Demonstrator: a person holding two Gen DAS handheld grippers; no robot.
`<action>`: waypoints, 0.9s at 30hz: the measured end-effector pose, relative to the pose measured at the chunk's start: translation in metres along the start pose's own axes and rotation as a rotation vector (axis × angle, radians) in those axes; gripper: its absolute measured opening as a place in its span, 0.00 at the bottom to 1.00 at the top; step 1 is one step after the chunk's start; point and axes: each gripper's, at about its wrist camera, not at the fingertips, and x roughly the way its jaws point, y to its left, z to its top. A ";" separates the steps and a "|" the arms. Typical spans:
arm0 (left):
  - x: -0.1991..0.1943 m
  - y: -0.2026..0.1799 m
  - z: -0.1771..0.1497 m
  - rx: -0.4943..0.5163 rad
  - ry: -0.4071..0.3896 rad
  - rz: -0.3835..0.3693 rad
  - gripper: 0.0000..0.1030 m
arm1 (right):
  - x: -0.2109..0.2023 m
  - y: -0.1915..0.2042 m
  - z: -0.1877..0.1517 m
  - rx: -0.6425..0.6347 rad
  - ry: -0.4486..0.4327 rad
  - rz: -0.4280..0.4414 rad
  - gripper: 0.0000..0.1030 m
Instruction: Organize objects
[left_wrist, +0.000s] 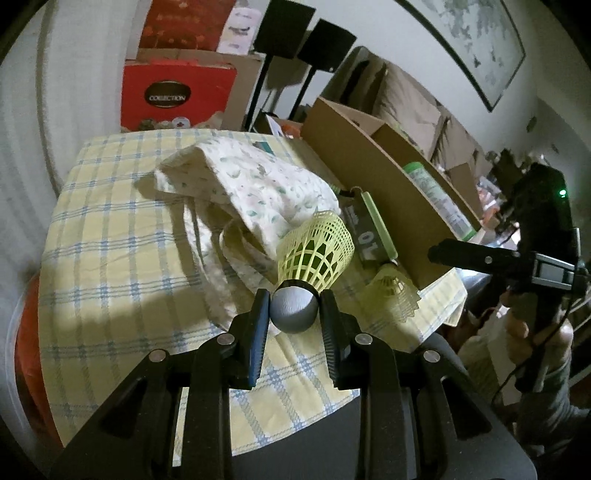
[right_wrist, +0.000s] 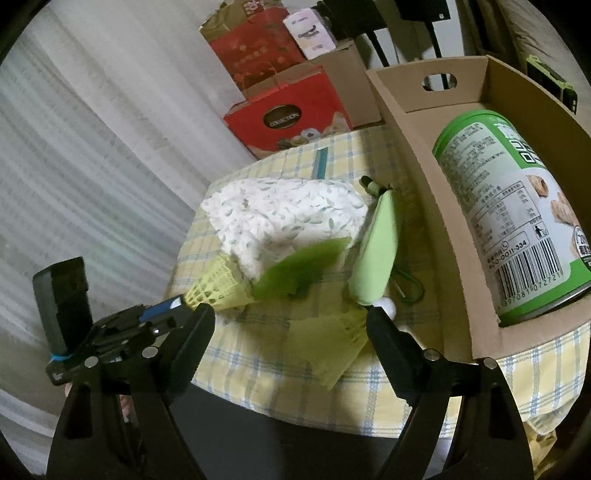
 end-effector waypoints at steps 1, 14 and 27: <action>-0.002 0.002 -0.001 -0.008 -0.005 -0.001 0.24 | 0.000 0.001 0.000 -0.001 0.001 -0.003 0.83; -0.009 0.026 -0.014 -0.133 -0.058 0.030 0.24 | 0.032 0.025 0.013 0.015 0.089 0.033 0.78; -0.003 0.034 -0.021 -0.151 -0.068 0.052 0.24 | 0.083 0.010 0.021 0.251 0.172 0.003 0.73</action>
